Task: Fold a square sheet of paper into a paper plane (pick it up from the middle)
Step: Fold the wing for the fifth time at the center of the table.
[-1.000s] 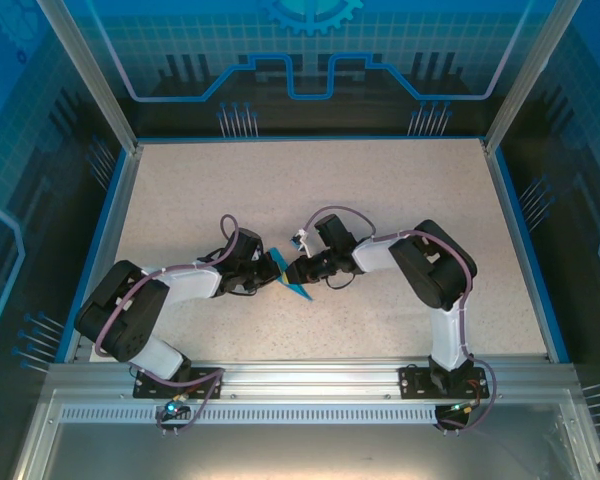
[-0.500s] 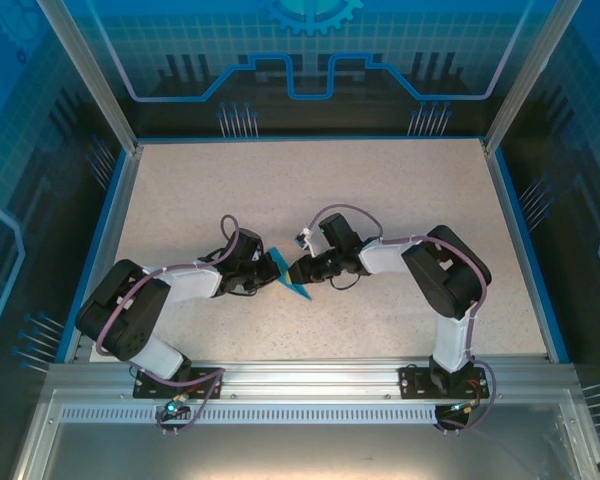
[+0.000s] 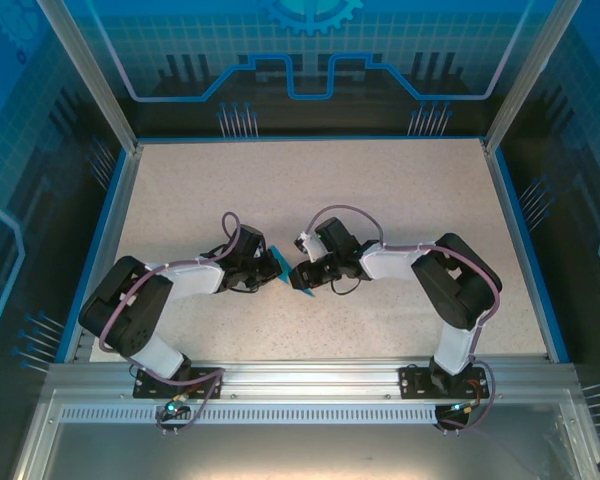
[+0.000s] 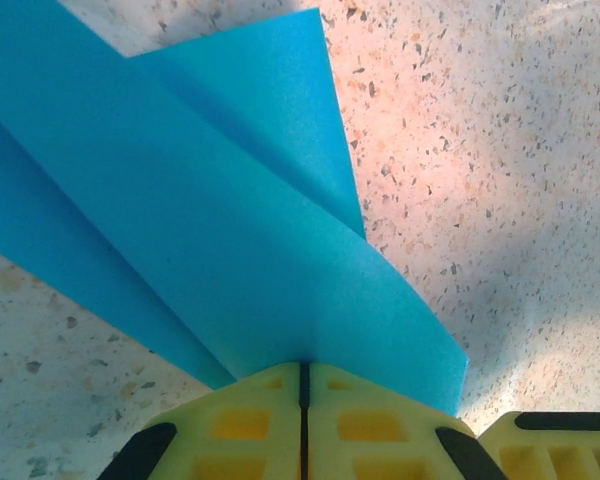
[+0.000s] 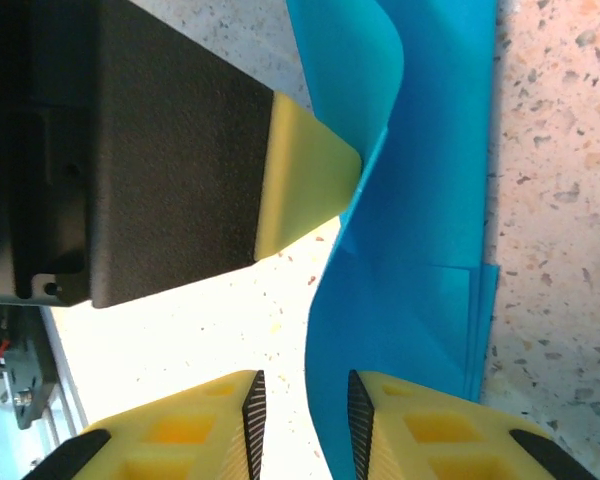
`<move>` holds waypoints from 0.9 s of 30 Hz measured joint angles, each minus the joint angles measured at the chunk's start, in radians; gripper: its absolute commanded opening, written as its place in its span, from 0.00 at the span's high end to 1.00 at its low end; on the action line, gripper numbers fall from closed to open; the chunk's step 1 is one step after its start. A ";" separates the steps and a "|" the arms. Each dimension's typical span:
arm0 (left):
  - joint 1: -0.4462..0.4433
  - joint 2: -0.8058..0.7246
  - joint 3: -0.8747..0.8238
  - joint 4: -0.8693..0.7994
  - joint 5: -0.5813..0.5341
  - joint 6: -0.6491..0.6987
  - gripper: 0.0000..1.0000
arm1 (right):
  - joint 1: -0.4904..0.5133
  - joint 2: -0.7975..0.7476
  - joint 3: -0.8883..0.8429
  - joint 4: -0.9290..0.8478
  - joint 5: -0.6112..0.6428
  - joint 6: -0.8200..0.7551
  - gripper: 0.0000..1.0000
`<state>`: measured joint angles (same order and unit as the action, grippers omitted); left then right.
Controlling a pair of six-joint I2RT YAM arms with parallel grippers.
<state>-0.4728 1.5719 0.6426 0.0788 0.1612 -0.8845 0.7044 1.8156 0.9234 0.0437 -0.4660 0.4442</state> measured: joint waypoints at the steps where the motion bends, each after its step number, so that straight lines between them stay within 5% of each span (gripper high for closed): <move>1: 0.000 0.000 0.002 -0.003 0.000 0.000 0.90 | 0.002 0.000 0.000 -0.004 0.008 -0.008 0.70; 11: 0.000 0.006 0.018 -0.018 0.000 0.000 0.90 | 0.054 -0.005 0.000 -0.014 0.105 -0.137 0.68; 27: 0.001 0.014 0.024 -0.022 0.000 0.000 0.90 | 0.063 -0.005 -0.014 -0.006 0.194 -0.201 0.84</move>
<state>-0.4721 1.5864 0.6662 0.0566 0.1612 -0.8848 0.7673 1.8107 0.9096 0.0376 -0.2718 0.2432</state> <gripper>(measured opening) 0.101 0.191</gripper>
